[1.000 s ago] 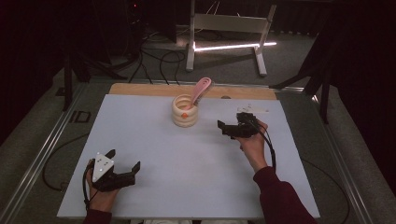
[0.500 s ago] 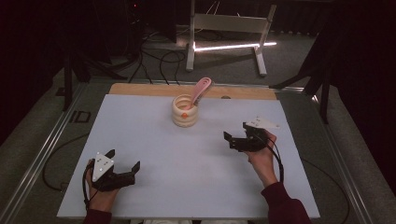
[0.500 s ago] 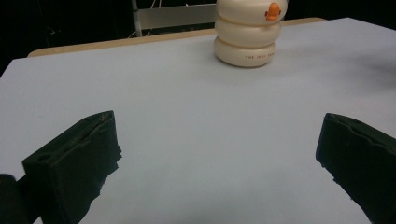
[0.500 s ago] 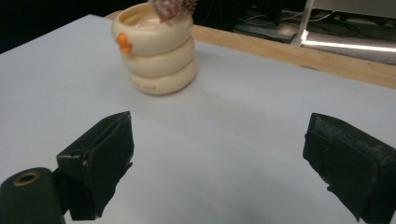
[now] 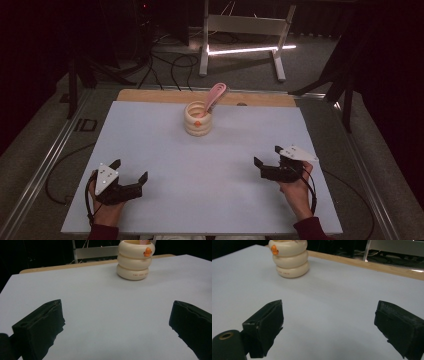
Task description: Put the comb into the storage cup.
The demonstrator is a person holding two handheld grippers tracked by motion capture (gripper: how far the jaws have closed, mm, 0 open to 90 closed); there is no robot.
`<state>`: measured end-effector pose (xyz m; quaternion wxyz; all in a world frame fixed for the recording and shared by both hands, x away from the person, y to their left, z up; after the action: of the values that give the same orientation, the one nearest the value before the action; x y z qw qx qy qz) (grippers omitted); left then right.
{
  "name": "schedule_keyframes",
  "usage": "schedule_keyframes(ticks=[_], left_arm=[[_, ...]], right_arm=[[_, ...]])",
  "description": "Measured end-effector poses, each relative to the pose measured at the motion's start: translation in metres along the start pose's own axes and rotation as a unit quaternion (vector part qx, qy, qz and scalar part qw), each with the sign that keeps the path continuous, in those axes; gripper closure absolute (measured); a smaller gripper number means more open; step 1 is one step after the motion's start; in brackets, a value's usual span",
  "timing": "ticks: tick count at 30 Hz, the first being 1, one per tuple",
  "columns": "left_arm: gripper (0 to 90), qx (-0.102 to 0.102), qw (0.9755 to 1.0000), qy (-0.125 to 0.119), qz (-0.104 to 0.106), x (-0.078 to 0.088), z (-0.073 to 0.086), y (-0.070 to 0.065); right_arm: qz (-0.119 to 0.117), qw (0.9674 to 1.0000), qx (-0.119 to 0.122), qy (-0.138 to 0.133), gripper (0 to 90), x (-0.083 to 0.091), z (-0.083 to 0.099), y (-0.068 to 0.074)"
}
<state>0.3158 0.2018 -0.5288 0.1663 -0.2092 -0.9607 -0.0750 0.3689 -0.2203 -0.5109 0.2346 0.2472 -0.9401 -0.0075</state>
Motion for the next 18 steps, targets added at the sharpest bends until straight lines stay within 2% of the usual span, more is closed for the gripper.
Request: schedule_keyframes(ticks=[2, 5, 7, 11, 14, 18], left_arm=[[0.1, -0.001, 1.0000, -0.006, 0.004, 0.001, -0.001, 0.000], [0.2, 0.002, 0.9999, -0.009, 0.006, 0.002, -0.002, 0.000], [0.2, 0.001, 0.9999, -0.009, 0.007, 0.002, -0.002, 0.001], [0.1, -0.002, 0.9999, -0.012, 0.008, 0.003, -0.004, 0.000], [0.2, -0.005, 0.9999, -0.014, 0.007, 0.004, -0.004, 0.000], [0.1, -0.002, 0.9998, -0.017, 0.004, 0.005, -0.004, 0.003]], right_arm=[[-0.008, 0.9999, -0.008, -0.012, 8.7, 0.007, 0.004, -0.001], [-0.015, 0.9997, -0.005, -0.017, 8.7, 0.013, 0.009, 0.001], [-0.009, 0.9997, 0.008, -0.021, 8.7, 0.016, 0.012, 0.001], [-0.008, 0.9989, 0.005, -0.047, 8.7, 0.024, 0.012, 0.002], [0.003, 0.9983, 0.014, -0.056, 8.7, 0.031, 0.012, 0.000], [0.005, 0.9979, 0.012, -0.064, 8.7, 0.038, 0.015, -0.003]])
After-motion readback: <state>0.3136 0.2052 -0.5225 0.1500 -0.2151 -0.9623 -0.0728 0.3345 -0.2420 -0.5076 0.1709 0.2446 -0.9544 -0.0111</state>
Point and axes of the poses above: each handheld gripper's, and its own axes: x roughly backward along the jaws, z roughly out of its underside, y roughly to its left, the point moved 9 cm from there along -x, roughly forward along the jaws, and after that the axes turned 6 degrees about -x, right-handed, at the moved point
